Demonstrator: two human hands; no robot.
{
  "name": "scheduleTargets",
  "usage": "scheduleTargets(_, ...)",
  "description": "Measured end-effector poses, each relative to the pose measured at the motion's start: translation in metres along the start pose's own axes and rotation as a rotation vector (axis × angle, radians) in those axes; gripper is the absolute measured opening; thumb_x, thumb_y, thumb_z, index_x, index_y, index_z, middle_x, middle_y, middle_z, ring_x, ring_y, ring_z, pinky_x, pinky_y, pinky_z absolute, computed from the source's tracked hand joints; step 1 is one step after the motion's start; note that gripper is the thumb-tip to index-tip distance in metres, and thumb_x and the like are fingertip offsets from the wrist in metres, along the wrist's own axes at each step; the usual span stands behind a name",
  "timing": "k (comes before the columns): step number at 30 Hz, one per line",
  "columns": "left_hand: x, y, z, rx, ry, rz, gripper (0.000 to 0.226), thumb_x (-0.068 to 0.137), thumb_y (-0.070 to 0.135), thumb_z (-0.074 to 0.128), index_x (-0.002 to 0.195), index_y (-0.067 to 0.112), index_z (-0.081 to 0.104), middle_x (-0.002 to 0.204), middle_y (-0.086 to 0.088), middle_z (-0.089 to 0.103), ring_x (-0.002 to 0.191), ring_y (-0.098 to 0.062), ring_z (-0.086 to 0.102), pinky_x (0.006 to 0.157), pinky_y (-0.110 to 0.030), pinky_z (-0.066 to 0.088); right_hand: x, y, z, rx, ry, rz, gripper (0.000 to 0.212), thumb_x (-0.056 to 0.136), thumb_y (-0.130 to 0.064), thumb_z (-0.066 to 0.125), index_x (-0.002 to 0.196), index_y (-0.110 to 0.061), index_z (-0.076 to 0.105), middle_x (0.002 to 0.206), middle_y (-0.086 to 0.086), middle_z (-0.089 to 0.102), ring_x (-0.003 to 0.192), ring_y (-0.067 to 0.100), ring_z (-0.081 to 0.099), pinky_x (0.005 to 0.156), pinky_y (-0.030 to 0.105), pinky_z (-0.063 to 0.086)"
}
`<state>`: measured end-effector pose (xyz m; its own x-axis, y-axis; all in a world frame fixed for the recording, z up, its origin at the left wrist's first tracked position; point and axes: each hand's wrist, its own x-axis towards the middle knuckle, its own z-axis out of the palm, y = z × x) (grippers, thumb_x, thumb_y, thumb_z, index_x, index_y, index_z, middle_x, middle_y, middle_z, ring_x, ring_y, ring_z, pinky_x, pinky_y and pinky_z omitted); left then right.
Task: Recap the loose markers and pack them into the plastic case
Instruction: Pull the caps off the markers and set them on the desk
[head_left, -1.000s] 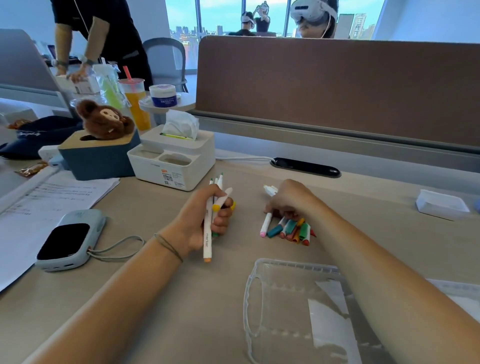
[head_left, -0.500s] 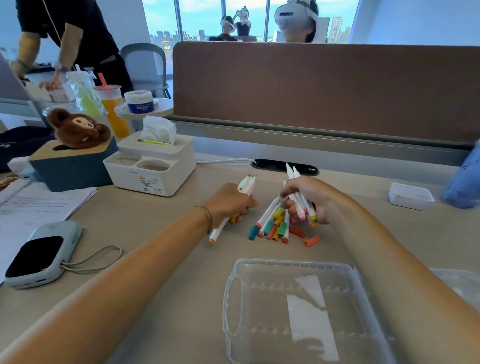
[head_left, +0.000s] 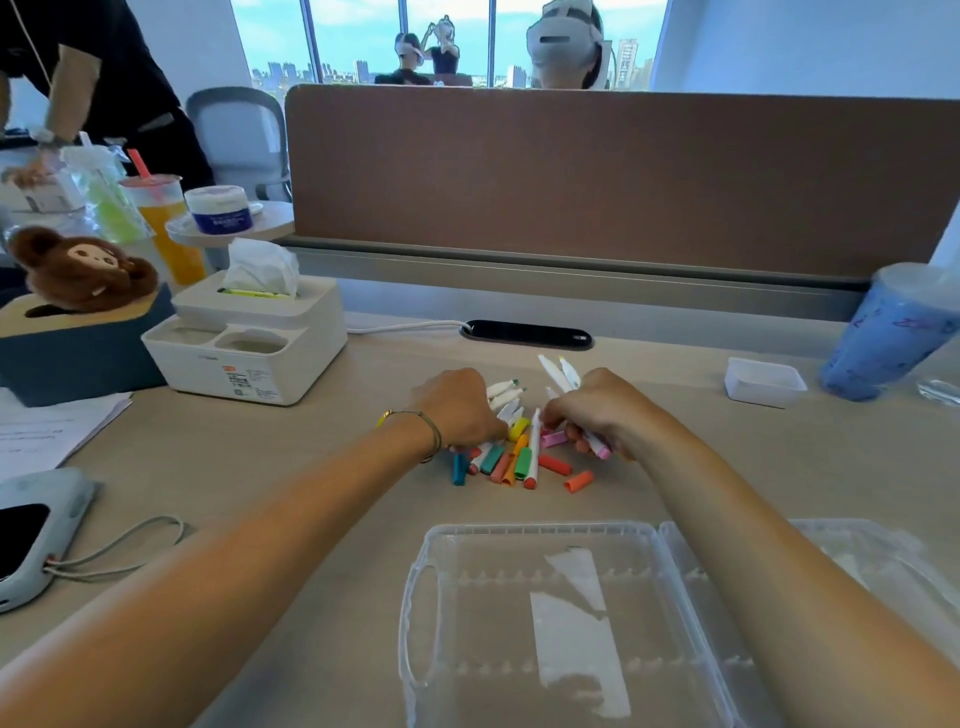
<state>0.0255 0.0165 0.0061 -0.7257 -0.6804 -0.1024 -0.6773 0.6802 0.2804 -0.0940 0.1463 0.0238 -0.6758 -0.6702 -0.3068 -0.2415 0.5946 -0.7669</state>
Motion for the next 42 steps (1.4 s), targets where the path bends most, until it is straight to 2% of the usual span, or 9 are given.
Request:
scheduleTargets(5, 0.000, -0.010, 0.003, -0.202, -0.081, 0.008, 0.037, 0.087, 0.050, 0.069, 0.085, 0.015, 0.059, 0.078, -0.005, 0.067, 0.061, -0.013, 0.058, 0.064, -0.024, 0.052, -0.002, 0.003, 0.009, -0.107, -0.018, -0.022, 0.018, 0.088, -0.015, 0.069, 0.085, 0.002, 0.065, 0.065, 0.015, 0.064, 0.054, 0.028, 0.053, 0.055, 0.031, 0.046)
scheduleTargets(10, -0.018, -0.023, -0.018, -0.965, -0.115, -0.117, 0.025, 0.094, 0.031, 0.065, 0.088, 0.008, 0.059, 0.059, -0.005, 0.059, 0.044, -0.012, 0.052, 0.048, -0.022, 0.050, 0.004, 0.006, 0.010, -0.318, 0.052, -0.030, 0.024, 0.087, -0.023, 0.072, 0.071, -0.006, 0.066, 0.053, 0.007, 0.063, 0.034, 0.018, 0.049, 0.047, 0.024, 0.045)
scheduleTargets(13, -0.026, -0.030, -0.026, -1.295, -0.237, -0.205, 0.019, 0.094, 0.024, 0.060, 0.080, 0.013, 0.054, 0.058, -0.004, 0.050, 0.042, -0.011, 0.045, 0.044, -0.020, 0.044, 0.005, 0.003, 0.015, -0.473, 0.144, -0.062, 0.025, 0.085, -0.031, 0.074, 0.072, -0.013, 0.061, 0.056, 0.003, 0.061, 0.038, 0.014, 0.054, 0.052, 0.025, 0.047)
scheduleTargets(18, -0.029, -0.035, -0.030, -1.440, -0.356, -0.267, 0.013, 0.093, 0.013, 0.056, 0.080, 0.010, 0.053, 0.065, -0.008, 0.056, 0.047, -0.014, 0.055, 0.042, -0.021, 0.052, 0.006, -0.003, 0.025, -0.562, 0.135, -0.072, 0.025, 0.088, -0.037, 0.073, 0.079, -0.015, 0.066, 0.063, 0.000, 0.066, 0.044, 0.013, 0.058, 0.057, 0.027, 0.050)
scheduleTargets(23, -0.019, -0.029, -0.028, -1.104, -0.260, -0.290, 0.022, 0.095, 0.023, 0.067, 0.102, 0.008, 0.053, 0.061, -0.003, 0.052, 0.045, -0.011, 0.046, 0.042, -0.019, 0.045, 0.002, -0.003, 0.010, 0.018, -0.077, 0.028, 0.021, 0.093, -0.022, 0.060, 0.086, -0.002, 0.061, 0.062, 0.011, 0.058, 0.039, 0.016, 0.045, 0.044, 0.024, 0.043)
scheduleTargets(27, -0.006, -0.016, -0.015, -0.520, -0.093, -0.150, 0.037, 0.088, 0.042, 0.072, 0.085, 0.008, 0.059, 0.070, -0.009, 0.061, 0.052, -0.015, 0.051, 0.052, -0.023, 0.047, -0.006, -0.001, -0.007, 0.210, -0.180, 0.095, 0.025, 0.092, -0.019, 0.054, 0.071, -0.004, 0.056, 0.051, 0.008, 0.059, 0.036, 0.014, 0.042, 0.043, 0.017, 0.035)
scheduleTargets(31, 0.000, -0.003, -0.002, -0.185, -0.038, -0.092, 0.045, 0.082, 0.056, 0.072, 0.077, 0.015, 0.056, 0.070, -0.002, 0.061, 0.058, -0.012, 0.056, 0.051, -0.018, 0.043, -0.002, 0.008, -0.011, 0.369, -0.218, 0.111, 0.016, 0.086, -0.019, 0.057, 0.084, -0.003, 0.061, 0.085, 0.018, 0.063, 0.055, 0.019, 0.048, 0.051, 0.027, 0.038)
scheduleTargets(39, 0.002, 0.009, -0.001, -0.122, -0.012, -0.047, 0.034, 0.085, 0.044, 0.072, 0.083, 0.013, 0.057, 0.074, -0.003, 0.065, 0.056, -0.013, 0.062, 0.049, -0.020, 0.051, -0.001, 0.020, -0.018, 0.551, -0.304, 0.082, 0.013, 0.088, -0.017, 0.052, 0.082, -0.006, 0.057, 0.061, 0.008, 0.059, 0.050, 0.017, 0.047, 0.044, 0.023, 0.039)
scheduleTargets(42, 0.001, 0.002, -0.002, -0.289, -0.005, -0.055, 0.035, 0.090, 0.044, 0.064, 0.080, 0.011, 0.058, 0.070, -0.006, 0.064, 0.054, -0.015, 0.060, 0.053, -0.022, 0.051, -0.004, 0.017, -0.018, 0.636, -0.348, 0.100, 0.013, 0.086, -0.013, 0.047, 0.073, -0.010, 0.050, 0.062, 0.008, 0.052, 0.046, 0.015, 0.042, 0.033, 0.020, 0.035)
